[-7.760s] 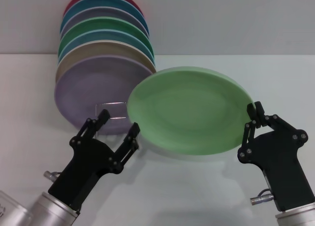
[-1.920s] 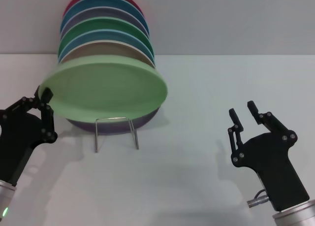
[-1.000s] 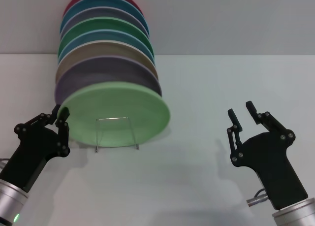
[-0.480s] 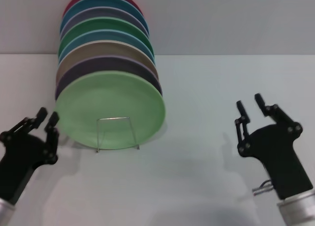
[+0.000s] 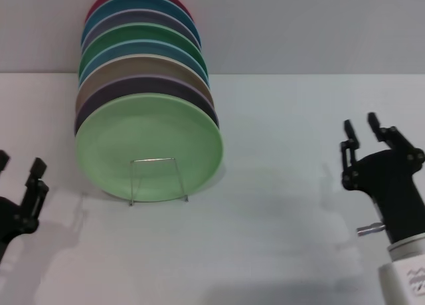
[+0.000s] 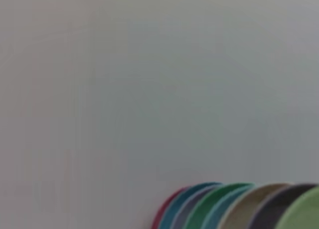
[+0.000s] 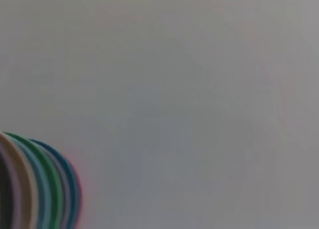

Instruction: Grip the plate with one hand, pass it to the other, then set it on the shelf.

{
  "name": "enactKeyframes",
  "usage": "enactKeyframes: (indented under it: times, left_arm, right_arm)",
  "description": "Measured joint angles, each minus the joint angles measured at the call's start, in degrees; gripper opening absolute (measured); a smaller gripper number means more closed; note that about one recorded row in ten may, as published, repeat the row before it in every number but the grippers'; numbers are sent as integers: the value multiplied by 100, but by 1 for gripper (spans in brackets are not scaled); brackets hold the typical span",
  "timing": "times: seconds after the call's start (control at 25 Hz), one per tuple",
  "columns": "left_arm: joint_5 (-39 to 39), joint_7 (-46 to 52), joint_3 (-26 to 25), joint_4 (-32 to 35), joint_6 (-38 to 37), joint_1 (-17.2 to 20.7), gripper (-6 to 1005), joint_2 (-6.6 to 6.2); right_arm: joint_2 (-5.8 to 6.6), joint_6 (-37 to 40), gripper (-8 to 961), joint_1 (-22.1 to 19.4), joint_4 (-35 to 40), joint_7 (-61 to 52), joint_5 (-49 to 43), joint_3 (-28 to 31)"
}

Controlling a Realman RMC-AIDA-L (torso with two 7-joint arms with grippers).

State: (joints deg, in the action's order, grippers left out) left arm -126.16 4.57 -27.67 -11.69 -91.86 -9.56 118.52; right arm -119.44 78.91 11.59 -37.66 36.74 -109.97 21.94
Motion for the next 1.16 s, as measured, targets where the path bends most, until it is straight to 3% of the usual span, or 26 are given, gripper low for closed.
enactKeyframes:
  times: [0.24,0.28,0.4,0.6,0.8,1.0,1.16]
  left_arm:
    - [3,254,-126,-19,-62,44,625,11]
    - [11,743,-339,-23,-91,6,660,20]
    - [13,873,-576,-34,-32,-101,802,25]
    - [16,820,-904,-160,213,-178,829,40]
    - [20,803,-1216,-247,295,-239,856,52]
    - [22,791,-1432,-230,311,-261,856,45]
    - [22,676,-1552,-226,312,-238,856,40]
  right_arm:
    - [26,129,317,90,349,-808,202,74]
    - [26,138,318,124,444,-977,202,77]
    - [33,172,320,290,961,-2032,204,179]
    - [26,237,415,654,1928,-3466,210,427]
    - [27,199,511,977,2465,-3947,218,565]
    - [25,173,615,1032,2566,-3946,220,642]
    - [29,170,615,1031,2587,-3945,219,637]
